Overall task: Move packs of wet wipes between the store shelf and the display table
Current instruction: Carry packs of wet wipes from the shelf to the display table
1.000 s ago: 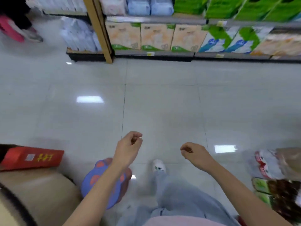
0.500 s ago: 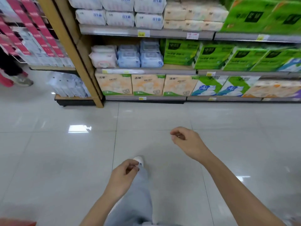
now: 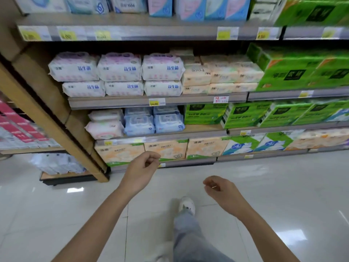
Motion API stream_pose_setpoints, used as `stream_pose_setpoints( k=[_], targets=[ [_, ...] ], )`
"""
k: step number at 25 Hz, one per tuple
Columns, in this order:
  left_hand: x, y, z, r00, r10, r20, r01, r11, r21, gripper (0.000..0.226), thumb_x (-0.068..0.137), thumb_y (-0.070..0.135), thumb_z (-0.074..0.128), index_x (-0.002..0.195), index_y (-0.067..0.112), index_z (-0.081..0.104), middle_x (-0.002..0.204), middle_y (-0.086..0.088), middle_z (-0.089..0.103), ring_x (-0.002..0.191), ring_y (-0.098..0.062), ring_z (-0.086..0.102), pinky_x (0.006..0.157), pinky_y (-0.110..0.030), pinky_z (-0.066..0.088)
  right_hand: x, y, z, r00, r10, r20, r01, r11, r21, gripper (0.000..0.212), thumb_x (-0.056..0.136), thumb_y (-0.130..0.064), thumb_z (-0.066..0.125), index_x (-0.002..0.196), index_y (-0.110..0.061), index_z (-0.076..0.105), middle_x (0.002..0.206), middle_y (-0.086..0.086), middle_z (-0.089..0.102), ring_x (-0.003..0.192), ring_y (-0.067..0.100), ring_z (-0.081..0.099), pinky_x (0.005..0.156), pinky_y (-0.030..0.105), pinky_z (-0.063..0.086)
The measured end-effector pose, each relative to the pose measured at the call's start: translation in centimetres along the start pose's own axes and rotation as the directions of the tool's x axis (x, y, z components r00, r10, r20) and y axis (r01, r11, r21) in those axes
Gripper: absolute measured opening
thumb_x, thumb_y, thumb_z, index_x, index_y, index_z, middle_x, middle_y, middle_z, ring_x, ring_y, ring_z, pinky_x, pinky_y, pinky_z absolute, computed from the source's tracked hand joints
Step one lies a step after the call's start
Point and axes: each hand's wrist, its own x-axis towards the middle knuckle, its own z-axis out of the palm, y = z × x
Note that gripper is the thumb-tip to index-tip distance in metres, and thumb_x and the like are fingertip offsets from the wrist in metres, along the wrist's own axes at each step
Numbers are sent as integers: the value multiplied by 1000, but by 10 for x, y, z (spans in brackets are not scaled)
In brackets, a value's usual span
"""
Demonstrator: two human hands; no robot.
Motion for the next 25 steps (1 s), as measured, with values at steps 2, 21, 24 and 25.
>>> stream_pose_setpoints(
  k=[2, 21, 24, 25],
  targets=[
    [43, 21, 0, 999, 42, -3, -42, 999, 2, 22, 90, 12, 57, 86, 32, 62, 97, -13, 67, 95, -25, 63, 82, -32, 48, 47, -18, -17, 999, -49, 1, 49, 999, -6, 12, 91, -16, 58, 101, -17, 65, 87, -9, 63, 77, 6, 59, 62, 3, 41],
    [357, 301, -43, 732, 581, -355, -558, 811, 178, 49, 86, 14, 61, 133, 15, 46, 122, 7, 46, 103, -4, 49, 90, -15, 38, 351, -303, -230, 631, -403, -663, 567, 823, 39, 49, 89, -12, 59, 135, -14, 43, 128, 2, 49, 106, 14, 51, 92, 30, 46],
    [376, 299, -40, 784, 559, -272, -518, 829, 212, 58, 84, 21, 63, 138, 14, 42, 131, 0, 48, 117, -13, 50, 102, -31, 40, 359, -304, -220, 602, -391, -697, 551, 834, 8, 50, 87, -13, 61, 134, -13, 44, 125, 2, 51, 112, 19, 51, 95, 41, 46],
    [380, 297, -39, 792, 555, -254, -517, 831, 204, 58, 84, 22, 63, 137, 14, 42, 131, -1, 49, 118, -15, 50, 102, -34, 41, 359, -304, -217, 603, -381, -701, 560, 828, 31, 50, 87, -16, 61, 134, -14, 44, 123, 0, 53, 111, 17, 52, 93, 39, 47]
  ],
)
